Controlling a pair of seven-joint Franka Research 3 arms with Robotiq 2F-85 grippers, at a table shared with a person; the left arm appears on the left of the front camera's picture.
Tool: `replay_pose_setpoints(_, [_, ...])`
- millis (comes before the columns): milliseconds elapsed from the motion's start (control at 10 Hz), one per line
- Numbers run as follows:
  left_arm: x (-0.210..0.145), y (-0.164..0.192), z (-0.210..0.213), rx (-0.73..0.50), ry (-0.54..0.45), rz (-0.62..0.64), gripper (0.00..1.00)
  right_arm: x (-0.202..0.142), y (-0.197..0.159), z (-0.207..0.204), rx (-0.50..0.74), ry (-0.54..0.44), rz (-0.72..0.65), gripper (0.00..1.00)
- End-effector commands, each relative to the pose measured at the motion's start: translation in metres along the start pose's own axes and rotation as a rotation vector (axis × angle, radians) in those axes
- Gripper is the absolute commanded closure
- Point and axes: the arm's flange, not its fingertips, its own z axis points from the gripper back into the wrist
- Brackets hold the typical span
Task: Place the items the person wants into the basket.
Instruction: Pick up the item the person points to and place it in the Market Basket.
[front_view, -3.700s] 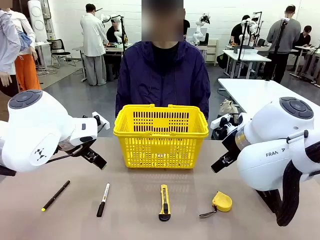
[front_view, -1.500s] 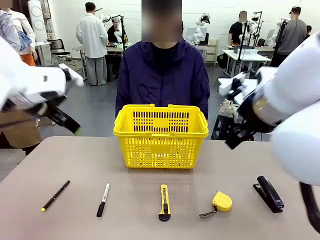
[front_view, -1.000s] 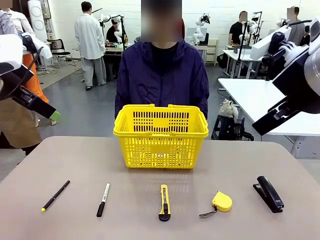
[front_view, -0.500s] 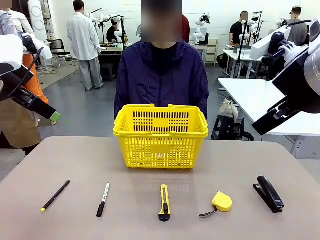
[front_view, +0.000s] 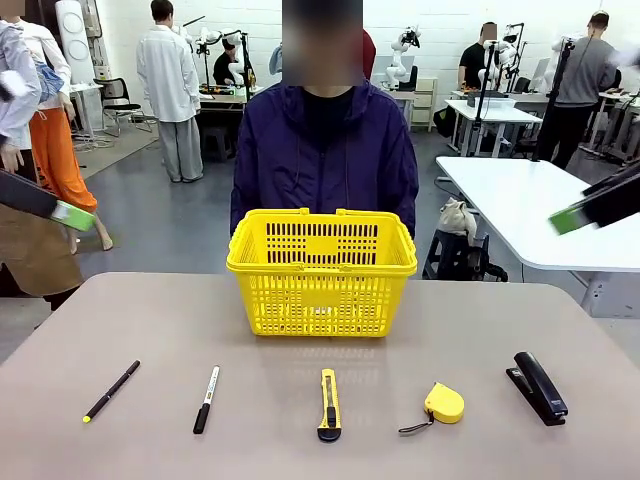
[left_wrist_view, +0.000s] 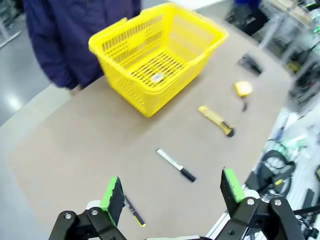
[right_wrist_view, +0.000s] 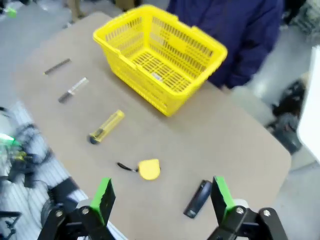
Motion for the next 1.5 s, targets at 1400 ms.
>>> replay_pose_setpoints(1400, [-0.113,0.128,0.141,0.038,-0.073,0.304,0.00,-0.209,-0.141,0.082,0.233,-0.286,-0.336,0.00])
